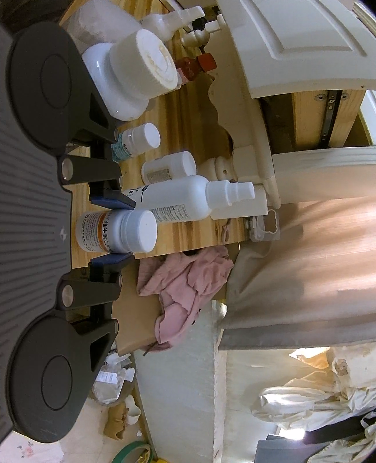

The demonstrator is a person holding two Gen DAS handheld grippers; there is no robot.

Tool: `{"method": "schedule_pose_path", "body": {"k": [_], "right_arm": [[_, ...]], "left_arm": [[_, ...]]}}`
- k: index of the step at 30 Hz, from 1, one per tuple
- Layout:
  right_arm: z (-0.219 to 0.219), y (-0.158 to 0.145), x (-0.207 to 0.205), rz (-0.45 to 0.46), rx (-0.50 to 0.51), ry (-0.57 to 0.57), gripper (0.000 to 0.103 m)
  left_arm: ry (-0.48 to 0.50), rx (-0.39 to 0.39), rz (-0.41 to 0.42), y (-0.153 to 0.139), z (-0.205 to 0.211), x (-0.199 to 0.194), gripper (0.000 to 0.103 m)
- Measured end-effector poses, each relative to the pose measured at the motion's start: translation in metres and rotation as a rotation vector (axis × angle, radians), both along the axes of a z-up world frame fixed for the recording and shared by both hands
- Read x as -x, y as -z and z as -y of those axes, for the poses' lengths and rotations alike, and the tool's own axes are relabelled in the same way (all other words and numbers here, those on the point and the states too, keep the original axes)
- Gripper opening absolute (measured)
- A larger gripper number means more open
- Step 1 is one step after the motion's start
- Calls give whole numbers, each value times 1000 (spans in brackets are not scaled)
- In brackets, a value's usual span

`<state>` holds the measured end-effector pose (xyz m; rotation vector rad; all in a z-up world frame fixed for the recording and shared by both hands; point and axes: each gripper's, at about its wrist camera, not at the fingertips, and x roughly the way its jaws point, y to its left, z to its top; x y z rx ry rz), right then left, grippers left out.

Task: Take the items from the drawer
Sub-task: 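Carry the bottle with the right tool to the wooden table of bottles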

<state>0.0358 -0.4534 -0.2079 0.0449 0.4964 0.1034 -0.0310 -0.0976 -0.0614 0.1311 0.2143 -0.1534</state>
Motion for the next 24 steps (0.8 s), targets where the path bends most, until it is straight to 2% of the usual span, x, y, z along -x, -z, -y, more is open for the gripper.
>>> {"method": "schedule_pose_path", "body": {"k": [4,7,24], "right_arm": [[0,3,-3,3,2,-22,32],[2,3,-4,11,-35,-69,32],[1,12,-7,30,-3,-109,32]], "left_arm": [[-20,6,-2,1,0,-2,103],[-26,11,-13,2,0,-5,103],[-42,4,-17,4,2,-9,103]]}}
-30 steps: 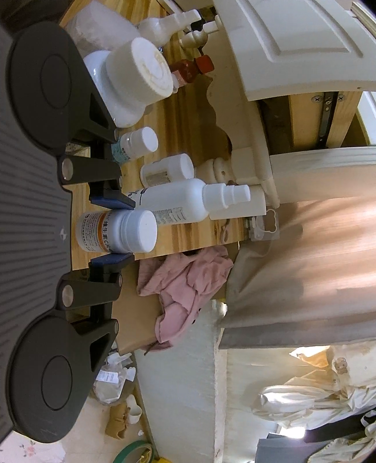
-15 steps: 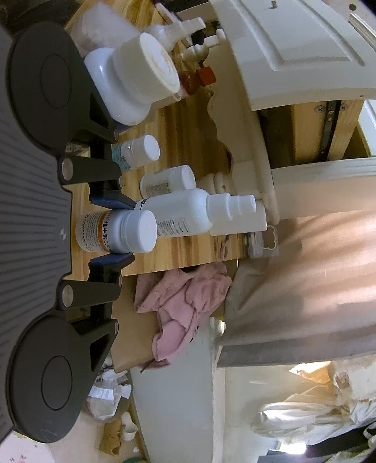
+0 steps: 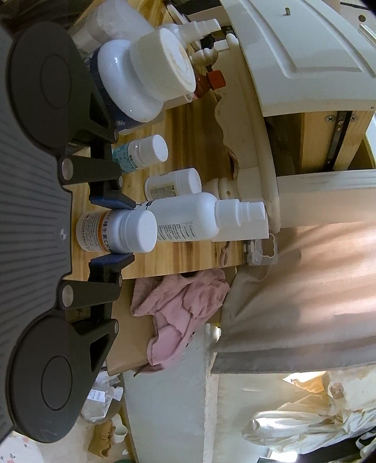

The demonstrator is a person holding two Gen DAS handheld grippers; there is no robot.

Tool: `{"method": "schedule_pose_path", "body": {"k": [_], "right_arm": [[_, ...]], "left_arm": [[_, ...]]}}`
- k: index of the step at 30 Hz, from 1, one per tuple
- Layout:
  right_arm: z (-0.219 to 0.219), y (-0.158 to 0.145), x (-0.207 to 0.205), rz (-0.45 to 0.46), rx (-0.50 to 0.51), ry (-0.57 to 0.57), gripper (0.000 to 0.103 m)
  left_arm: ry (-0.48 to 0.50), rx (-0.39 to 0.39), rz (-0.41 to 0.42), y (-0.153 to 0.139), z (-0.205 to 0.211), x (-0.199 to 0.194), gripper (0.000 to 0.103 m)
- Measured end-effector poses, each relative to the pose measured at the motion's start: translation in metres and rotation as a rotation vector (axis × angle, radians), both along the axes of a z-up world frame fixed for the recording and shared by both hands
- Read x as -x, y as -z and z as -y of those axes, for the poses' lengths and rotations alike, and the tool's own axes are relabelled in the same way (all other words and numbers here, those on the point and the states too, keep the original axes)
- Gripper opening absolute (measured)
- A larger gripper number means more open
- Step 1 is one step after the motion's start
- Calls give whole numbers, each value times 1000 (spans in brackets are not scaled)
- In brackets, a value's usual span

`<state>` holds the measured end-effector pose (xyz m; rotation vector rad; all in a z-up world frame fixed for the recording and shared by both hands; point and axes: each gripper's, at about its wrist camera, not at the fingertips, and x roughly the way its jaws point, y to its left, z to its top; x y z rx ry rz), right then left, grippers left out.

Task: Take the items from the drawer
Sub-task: 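Carry the bottle with the right tool to the wooden table of bottles, then lower the bottle onto the table and open the right tool fingers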

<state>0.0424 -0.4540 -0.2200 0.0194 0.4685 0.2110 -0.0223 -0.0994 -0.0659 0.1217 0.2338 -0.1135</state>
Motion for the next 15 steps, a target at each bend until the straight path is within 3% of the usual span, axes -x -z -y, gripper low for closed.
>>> {"method": "schedule_pose_path", "body": {"k": [12,15], "right_arm": [[4,1,2,-5,-3,4,34],[7,0,1,-7,-22,-1,42]], "left_arm": [[-22,-15,-27,5,1,-5,103],[-26,-19,-32,7,1,-6,103]]}}
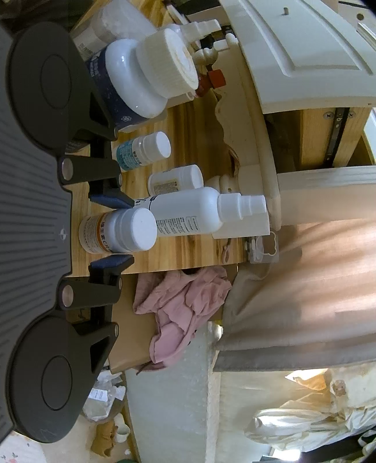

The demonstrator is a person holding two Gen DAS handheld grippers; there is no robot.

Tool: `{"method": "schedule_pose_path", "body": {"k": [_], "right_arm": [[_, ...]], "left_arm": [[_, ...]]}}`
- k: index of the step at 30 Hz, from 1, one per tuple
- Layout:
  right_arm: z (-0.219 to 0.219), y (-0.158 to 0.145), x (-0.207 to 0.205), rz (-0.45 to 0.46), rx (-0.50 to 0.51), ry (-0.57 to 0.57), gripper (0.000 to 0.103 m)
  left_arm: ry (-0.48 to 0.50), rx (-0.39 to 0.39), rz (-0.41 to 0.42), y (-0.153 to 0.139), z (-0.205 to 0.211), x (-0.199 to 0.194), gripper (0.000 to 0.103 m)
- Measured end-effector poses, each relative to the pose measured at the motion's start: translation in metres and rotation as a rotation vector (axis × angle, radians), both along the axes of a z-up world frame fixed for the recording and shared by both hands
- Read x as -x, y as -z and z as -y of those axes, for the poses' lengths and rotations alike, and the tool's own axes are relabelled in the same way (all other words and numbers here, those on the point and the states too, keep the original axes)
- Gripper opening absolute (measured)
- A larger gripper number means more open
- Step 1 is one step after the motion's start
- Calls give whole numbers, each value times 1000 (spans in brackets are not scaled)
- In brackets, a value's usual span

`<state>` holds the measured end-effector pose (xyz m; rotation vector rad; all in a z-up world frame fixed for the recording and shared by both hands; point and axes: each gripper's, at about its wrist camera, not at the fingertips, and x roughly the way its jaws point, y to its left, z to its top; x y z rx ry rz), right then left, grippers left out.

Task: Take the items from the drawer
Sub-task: 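Lower the bottle onto the table and open the right tool fingers, then move the right tool back toward the nightstand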

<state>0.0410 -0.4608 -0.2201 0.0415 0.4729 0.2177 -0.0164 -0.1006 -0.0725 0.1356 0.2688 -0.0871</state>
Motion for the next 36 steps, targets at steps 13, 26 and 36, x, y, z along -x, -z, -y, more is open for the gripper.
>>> {"method": "schedule_pose_path", "body": {"k": [13,26,36], "right_arm": [[8,-8,-1,16,-42,-5,55],[19,-30,3,35,-72,13,77],[24,-45,7,79,-95,26,87]], "left_arm": [[6,3,-6,2,-2,-2,103],[39,42,2,-2,6,-5,103],[36,57,5,-4,3,-5,103]]}}
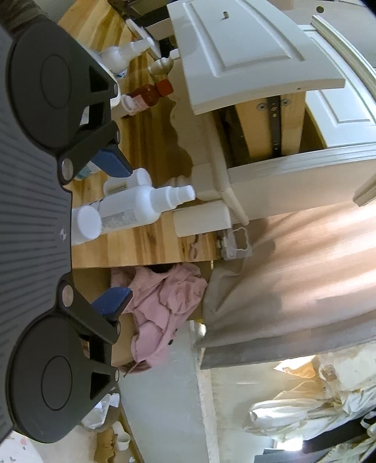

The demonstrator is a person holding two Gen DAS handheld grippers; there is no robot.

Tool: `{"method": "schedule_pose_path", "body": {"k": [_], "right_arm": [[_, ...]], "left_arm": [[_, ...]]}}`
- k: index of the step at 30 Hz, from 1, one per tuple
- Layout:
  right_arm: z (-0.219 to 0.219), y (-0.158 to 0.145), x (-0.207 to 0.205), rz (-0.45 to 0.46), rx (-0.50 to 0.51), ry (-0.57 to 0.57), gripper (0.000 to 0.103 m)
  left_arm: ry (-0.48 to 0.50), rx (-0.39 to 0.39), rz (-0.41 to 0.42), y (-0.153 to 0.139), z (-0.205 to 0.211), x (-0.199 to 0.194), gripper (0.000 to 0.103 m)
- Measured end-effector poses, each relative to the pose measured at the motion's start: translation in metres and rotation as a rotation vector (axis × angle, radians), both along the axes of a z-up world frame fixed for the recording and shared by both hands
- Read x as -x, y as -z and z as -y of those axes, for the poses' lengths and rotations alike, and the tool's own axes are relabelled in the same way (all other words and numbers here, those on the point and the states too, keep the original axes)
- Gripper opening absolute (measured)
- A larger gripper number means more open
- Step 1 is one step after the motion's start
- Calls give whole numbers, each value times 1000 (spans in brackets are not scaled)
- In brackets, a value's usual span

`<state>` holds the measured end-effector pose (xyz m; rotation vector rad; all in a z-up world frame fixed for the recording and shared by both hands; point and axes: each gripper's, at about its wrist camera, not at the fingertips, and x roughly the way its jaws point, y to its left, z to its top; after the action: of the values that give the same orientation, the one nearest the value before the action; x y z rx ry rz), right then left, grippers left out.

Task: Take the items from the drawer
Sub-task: 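Move the right tool back toward the nightstand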

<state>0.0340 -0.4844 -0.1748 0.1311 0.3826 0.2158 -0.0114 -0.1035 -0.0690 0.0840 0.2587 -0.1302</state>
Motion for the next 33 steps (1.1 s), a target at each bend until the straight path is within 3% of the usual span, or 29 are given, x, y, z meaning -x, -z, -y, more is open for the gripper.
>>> {"method": "schedule_pose_path", "body": {"k": [12,24,27,33], "right_arm": [[-9,-29,3,17,-44,50,87],[-55,-71,8,21,-48,60,87],[-71,-80,5,-1,-67,50,87],[-113,-101,1,14,-103,-1,87]], "left_arm": [[-44,59,1,-6,-14,-6,103],[-146,162,-18,-12,-53,-9,103],[-147,152,-50,-14,-62,-11,103],[-139,137,-36,-18,-79,-9,103]]}}
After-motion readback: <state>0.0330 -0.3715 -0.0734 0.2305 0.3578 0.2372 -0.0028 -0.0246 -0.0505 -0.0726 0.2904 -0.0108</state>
